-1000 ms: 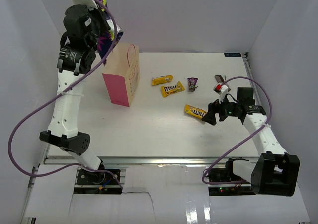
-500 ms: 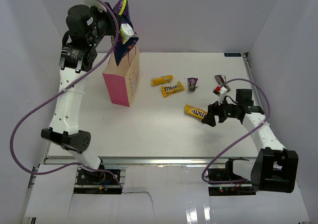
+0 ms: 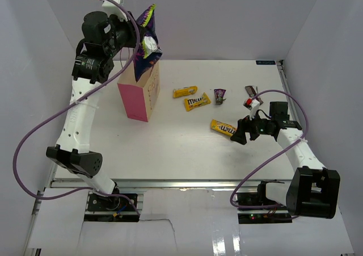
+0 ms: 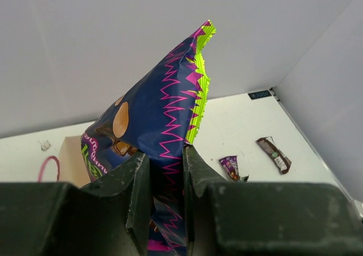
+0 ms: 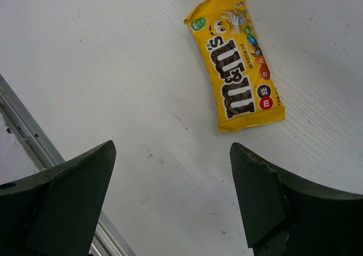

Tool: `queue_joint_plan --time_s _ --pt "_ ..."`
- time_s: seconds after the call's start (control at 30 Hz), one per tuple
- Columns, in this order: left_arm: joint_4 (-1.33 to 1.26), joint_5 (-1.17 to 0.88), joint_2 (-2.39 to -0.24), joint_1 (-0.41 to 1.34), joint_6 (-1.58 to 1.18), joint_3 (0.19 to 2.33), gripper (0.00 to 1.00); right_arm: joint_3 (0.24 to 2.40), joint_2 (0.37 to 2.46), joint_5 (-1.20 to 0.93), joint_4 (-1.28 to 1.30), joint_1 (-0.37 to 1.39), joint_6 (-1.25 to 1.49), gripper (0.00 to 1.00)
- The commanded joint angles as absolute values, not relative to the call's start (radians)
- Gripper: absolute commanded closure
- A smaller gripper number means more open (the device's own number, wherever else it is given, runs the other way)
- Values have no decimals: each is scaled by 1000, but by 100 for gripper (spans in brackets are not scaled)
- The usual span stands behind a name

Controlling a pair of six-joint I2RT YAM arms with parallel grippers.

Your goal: Place the snacks into the paper bag

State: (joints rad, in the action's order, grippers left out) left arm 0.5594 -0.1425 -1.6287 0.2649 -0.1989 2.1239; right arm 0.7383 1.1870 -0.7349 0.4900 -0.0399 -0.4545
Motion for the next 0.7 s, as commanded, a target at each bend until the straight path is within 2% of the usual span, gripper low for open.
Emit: queue_joint_plan --time_s 0.0,0.23,0.43,0.67 --pt "402 -160 -1539 242 -190 2102 100 749 1177 -739 465 -49 -471 13" --pt "333 -288 -1523 124 -273 1964 100 749 1172 -746 465 -52 -471 13" --pt "302 -368 -1516 89 -319 1893 100 742 1166 -749 465 -55 -472 13" --pt "275 -410 -1480 52 -356 1807 91 739 1167 -755 466 -55 -477 13"
